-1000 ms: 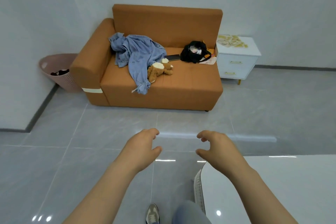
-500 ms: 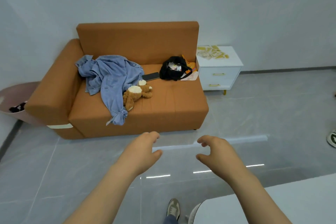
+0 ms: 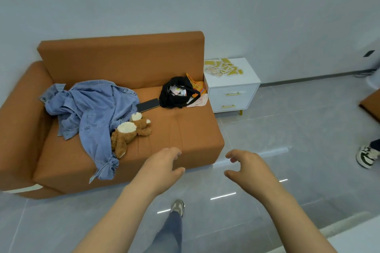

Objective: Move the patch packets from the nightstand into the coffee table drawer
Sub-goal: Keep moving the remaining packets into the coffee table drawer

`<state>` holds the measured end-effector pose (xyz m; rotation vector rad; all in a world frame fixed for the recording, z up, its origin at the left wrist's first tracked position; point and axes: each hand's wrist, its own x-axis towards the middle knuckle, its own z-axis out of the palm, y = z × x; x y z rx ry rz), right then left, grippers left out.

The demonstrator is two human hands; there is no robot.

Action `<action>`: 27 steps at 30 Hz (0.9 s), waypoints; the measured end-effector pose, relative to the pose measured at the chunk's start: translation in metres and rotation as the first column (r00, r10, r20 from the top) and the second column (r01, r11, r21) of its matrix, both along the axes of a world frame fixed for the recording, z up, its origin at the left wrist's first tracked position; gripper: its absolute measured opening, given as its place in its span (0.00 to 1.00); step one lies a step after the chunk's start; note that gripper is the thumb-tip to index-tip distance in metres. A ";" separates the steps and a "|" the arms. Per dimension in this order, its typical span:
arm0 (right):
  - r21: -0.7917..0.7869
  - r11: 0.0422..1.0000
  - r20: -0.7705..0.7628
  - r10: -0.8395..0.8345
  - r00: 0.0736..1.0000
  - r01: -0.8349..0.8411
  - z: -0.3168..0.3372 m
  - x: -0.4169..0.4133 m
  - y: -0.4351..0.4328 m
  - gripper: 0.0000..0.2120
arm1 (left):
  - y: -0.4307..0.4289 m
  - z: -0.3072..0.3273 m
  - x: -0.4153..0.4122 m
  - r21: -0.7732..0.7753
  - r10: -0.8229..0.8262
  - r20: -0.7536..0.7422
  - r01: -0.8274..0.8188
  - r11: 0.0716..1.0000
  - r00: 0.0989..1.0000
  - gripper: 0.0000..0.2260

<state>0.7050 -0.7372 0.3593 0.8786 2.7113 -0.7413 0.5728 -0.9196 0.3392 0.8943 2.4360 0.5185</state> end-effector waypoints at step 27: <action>-0.026 0.989 0.031 -0.147 0.989 0.148 -0.007 -0.169 0.291 0.22 | 0.313 -0.011 -0.193 -0.006 -0.138 0.062 0.139 0.990 0.989 0.21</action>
